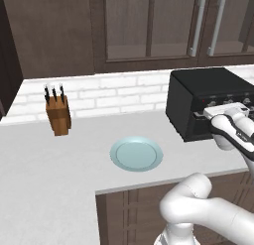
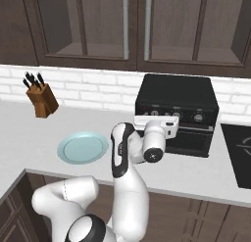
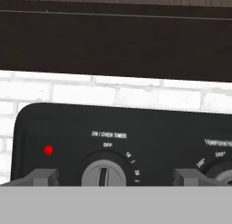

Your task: Pick up the kebab skewer and baguette bread, and place them inside the toaster oven. Close the toaster oven door and start by setting the timer.

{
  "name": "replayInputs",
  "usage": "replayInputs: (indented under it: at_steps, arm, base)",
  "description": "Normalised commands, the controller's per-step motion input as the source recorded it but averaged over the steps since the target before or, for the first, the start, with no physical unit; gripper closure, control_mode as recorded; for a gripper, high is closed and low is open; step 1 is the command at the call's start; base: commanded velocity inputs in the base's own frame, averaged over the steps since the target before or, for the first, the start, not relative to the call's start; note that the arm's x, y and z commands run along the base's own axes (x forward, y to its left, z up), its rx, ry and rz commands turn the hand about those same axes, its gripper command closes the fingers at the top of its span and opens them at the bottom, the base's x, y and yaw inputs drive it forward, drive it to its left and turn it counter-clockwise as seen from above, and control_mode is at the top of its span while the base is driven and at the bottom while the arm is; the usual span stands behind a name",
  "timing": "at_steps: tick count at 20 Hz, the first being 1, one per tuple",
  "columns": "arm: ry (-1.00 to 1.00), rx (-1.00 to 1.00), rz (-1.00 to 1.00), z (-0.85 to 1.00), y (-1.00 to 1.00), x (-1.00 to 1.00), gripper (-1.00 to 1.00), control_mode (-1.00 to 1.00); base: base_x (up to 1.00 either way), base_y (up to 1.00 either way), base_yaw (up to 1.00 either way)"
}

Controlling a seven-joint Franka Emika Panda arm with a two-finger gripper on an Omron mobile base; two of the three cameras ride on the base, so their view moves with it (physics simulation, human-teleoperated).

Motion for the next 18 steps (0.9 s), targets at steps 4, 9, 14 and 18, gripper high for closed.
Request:
replayInputs:
  at_steps: [4,9,14,18]
  arm:
    - [0.0,0.0,0.0,0.0,0.01,0.02,-1.0,-1.0]
    - [0.0,0.0,0.0,0.0,0.0,0.03,-1.0,-1.0]
    - [0.0,0.0,0.0,0.0,0.0,0.09,-1.0,-1.0]
    - [0.0,0.0,0.0,0.0,0.0,0.0,-1.0,-1.0]
  base:
    - [0.0,0.0,0.0]
    - [0.0,0.0,0.0]
    - [0.0,0.0,0.0]
    - [0.0,0.0,0.0]
